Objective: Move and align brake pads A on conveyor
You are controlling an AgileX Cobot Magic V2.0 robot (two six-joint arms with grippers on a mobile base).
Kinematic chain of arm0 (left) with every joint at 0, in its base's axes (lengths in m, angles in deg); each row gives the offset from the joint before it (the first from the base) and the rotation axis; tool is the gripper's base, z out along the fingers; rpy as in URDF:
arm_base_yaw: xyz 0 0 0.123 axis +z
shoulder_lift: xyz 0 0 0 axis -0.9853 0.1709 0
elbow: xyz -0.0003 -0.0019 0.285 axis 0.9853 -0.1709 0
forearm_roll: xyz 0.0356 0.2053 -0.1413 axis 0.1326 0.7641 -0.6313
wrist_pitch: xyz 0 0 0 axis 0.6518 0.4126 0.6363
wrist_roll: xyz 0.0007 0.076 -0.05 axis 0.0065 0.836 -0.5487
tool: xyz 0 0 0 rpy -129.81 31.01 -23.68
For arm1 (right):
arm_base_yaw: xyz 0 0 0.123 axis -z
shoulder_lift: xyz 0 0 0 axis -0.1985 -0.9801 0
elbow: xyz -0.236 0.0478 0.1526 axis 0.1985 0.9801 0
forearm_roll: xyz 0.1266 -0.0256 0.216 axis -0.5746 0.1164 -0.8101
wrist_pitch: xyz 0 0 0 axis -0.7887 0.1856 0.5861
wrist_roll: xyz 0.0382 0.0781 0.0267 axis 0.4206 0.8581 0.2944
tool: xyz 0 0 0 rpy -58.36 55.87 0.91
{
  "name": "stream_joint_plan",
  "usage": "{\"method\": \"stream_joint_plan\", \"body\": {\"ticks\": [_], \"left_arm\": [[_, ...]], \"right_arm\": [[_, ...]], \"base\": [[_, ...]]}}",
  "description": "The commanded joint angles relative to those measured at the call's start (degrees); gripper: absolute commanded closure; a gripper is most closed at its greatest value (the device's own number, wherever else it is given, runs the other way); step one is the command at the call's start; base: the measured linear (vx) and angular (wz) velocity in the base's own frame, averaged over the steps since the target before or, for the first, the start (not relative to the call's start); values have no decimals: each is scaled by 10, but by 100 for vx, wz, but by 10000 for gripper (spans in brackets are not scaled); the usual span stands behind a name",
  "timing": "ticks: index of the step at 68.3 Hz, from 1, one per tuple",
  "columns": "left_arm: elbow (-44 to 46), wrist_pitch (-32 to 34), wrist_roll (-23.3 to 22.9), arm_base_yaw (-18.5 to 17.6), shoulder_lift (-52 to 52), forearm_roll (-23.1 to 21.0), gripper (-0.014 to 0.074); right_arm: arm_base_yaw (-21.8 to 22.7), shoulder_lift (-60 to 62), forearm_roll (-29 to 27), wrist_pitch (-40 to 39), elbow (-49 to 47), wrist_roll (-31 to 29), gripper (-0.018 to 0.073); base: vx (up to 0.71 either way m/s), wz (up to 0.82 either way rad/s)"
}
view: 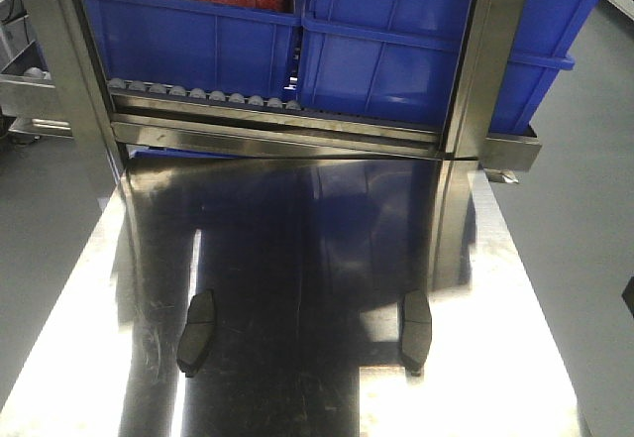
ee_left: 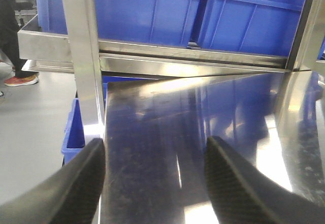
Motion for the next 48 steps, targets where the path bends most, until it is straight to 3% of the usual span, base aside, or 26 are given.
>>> {"method": "stream_joint_plan", "body": {"ticks": [1,48], "left_arm": [[16,40,0,0,9,-4,190],[16,40,0,0,9,-4,190]], "right_arm": [[1,-6,4,-42,-17,-3,88],[1,-6,4,-41,-17,-3,88]], "base": [[3,-8],[-1,-4]]}}
